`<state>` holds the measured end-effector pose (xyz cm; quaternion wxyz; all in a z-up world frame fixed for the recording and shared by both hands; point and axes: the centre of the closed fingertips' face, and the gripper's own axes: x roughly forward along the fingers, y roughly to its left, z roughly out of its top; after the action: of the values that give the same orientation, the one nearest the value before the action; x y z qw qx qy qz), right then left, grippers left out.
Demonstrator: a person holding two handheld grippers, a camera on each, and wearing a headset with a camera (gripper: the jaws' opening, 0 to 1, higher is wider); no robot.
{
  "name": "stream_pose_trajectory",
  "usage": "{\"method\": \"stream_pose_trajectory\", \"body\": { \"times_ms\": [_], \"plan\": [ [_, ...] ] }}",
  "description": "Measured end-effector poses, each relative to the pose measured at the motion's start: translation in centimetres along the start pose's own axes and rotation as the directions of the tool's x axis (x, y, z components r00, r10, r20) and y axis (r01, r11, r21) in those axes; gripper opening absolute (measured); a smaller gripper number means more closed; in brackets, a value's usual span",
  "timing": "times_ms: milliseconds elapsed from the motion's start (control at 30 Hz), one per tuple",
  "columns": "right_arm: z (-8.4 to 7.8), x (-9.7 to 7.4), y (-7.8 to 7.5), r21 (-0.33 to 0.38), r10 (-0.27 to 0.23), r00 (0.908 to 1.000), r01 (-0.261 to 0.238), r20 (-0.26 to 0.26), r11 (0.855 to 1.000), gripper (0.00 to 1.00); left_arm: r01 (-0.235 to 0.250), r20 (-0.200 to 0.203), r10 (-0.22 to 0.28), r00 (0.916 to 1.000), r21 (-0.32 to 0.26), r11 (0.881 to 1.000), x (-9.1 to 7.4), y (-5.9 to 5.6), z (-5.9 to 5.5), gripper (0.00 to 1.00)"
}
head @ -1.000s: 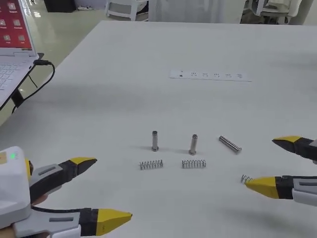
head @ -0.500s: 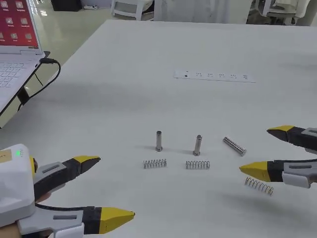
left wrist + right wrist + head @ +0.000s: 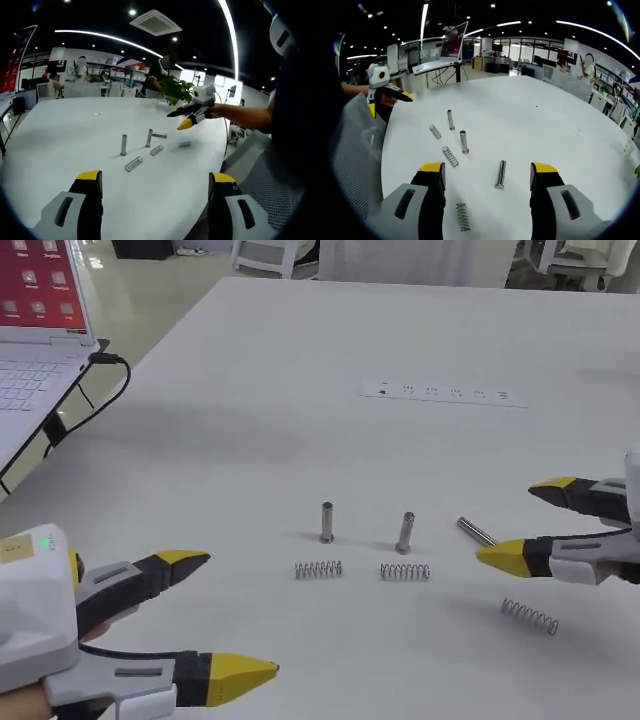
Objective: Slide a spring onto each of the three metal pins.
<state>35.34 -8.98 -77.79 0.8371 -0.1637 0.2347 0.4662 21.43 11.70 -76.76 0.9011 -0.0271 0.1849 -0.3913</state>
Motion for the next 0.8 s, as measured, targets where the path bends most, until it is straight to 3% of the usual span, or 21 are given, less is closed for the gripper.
{"method": "stream_pose_trajectory", "body": {
  "times_ms": [500, 800],
  "plan": [
    [-0.6, 2.3, -1.6, 0.004, -0.006, 0.9976, 0.006, -0.069, 1.000, 0.63, 0.003, -0.002, -0.003, 1.0000, -0.003, 1.000, 0.0, -0.1, -0.1, 0.84],
    [-1.3, 3.5, -2.2, -0.004, -0.013, 0.9907, 0.013, -0.135, 1.000, 0.59, 0.003, -0.003, -0.003, 1.0000, -0.007, 1.000, 0.0, -0.1, -0.1, 0.84]
  ]
}}
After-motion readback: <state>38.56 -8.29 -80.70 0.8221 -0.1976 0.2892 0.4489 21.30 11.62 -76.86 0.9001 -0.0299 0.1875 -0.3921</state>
